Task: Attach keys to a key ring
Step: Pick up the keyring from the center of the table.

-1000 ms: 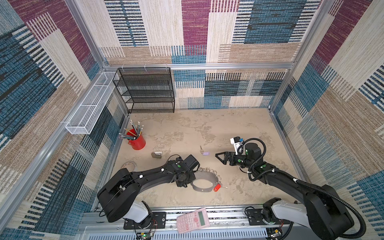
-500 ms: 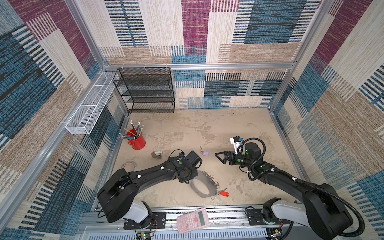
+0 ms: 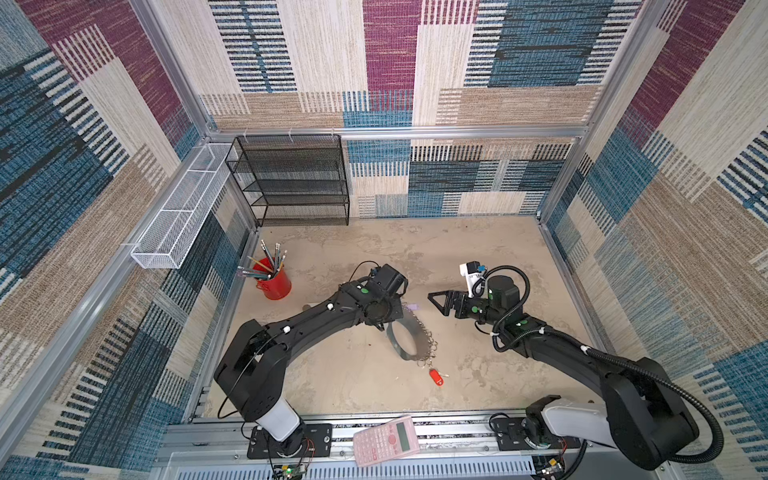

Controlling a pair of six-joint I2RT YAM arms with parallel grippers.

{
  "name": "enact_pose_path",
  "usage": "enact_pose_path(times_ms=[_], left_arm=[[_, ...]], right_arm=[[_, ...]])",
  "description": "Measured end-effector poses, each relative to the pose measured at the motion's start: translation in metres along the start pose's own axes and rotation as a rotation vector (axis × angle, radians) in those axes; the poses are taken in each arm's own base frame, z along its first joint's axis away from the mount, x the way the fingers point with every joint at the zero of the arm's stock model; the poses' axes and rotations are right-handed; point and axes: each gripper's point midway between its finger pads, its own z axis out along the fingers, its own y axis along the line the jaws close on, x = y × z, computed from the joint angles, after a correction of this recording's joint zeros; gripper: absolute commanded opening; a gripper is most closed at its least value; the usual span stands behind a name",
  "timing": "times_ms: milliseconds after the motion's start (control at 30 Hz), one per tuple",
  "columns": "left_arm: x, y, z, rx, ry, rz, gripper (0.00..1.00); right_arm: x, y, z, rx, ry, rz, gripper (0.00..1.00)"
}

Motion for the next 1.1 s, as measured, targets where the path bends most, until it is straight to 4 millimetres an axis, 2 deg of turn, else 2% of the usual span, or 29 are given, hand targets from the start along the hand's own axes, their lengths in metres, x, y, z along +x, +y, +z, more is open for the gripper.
enact_pose_path(times_ms=[167, 333, 500, 700, 933, 1100], left_arm=[[-0.018, -0.036, -0.027, 0.184, -0.019, 0.123, 0.00], [-0.034, -0.072, -0.062, 0.348, -0.062, 0.275, 0.00], [-0.038, -0.095, -0.091, 0.449, -0.103, 0.431, 0.00], [-0.041, -0.100, -0.118, 0.482, -0.172, 0.577, 0.00], [-0.048, -0.096, -0.138, 0.493, -0.250, 0.691, 0.00], [-0.037, -0.093, -0.147, 0.554, -0.331, 0.796, 0.00]], right_arm=[[-0.010, 0.008, -0.001, -0.023, -0.027, -0.018, 1.00], [-0.034, 0.028, -0.007, -0.065, -0.093, -0.062, 1.00], [-0.061, 0.053, -0.021, -0.109, -0.176, -0.157, 1.00], [-0.068, 0.061, -0.033, -0.107, -0.219, -0.246, 0.99], [-0.061, 0.084, -0.051, -0.201, -0.234, -0.329, 0.83], [-0.068, 0.101, -0.059, -0.254, -0.252, -0.372, 0.79]])
